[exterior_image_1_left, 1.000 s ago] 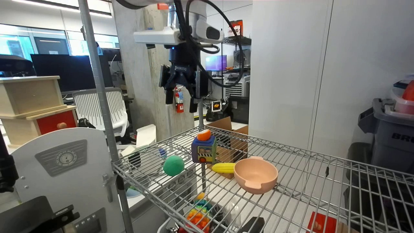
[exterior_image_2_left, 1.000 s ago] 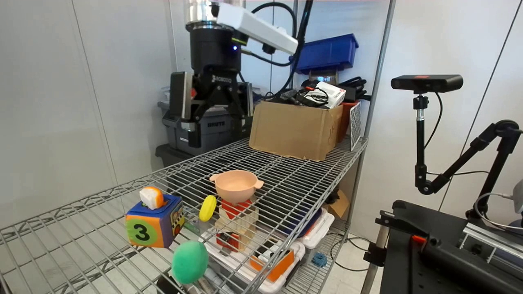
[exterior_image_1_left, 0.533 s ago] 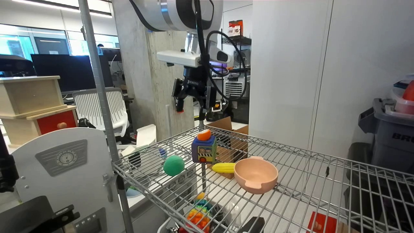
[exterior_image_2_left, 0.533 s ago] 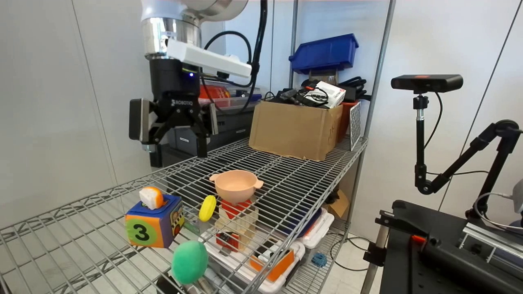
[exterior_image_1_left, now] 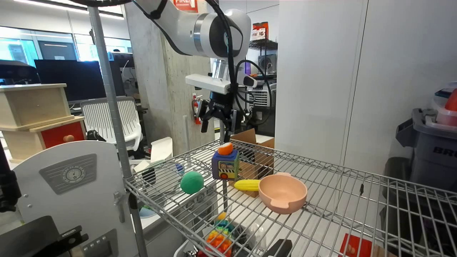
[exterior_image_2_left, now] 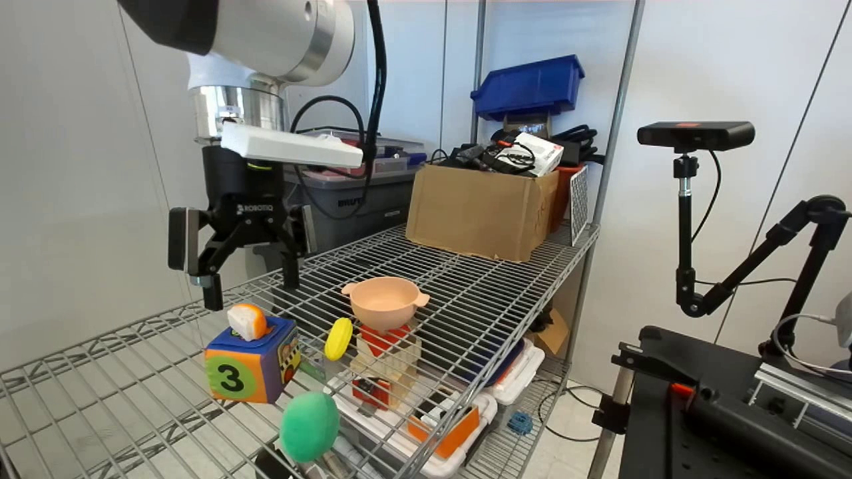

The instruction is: Put the orange object in the bowl

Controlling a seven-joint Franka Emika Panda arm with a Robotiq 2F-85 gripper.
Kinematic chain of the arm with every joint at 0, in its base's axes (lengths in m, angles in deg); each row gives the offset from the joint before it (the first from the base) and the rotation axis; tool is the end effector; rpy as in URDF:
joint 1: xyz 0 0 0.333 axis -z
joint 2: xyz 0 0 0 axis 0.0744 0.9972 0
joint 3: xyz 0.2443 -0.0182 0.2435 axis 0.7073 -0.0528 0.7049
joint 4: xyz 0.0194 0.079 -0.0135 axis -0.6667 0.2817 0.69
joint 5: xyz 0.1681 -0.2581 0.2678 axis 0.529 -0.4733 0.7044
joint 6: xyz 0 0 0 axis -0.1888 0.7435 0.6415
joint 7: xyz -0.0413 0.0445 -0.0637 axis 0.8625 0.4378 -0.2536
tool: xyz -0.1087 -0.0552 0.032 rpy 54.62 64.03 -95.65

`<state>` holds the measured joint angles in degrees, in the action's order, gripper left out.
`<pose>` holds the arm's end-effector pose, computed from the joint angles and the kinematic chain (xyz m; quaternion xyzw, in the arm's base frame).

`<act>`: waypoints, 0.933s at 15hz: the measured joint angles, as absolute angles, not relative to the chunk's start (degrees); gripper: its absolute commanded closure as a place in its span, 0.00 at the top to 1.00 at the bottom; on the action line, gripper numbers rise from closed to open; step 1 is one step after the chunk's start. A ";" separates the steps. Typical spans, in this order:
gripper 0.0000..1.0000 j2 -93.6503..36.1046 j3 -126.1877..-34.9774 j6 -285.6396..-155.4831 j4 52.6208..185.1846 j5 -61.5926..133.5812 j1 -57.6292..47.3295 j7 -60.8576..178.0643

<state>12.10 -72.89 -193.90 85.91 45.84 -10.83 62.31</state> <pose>0.7856 0.1369 0.2081 -0.9925 -0.0458 0.0837 0.0765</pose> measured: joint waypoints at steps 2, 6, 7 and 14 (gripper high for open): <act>1.00 15.58 -72.89 -192.45 80.99 45.81 -11.13 61.72; 1.00 22.23 -72.92 -189.02 71.16 45.78 -11.28 60.36; 1.00 23.76 -72.93 -188.02 68.75 45.78 -11.30 59.96; 0.72 30.69 -72.97 -183.88 58.13 45.62 -11.34 57.98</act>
<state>30.69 -72.97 -183.88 58.13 45.62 -11.34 57.98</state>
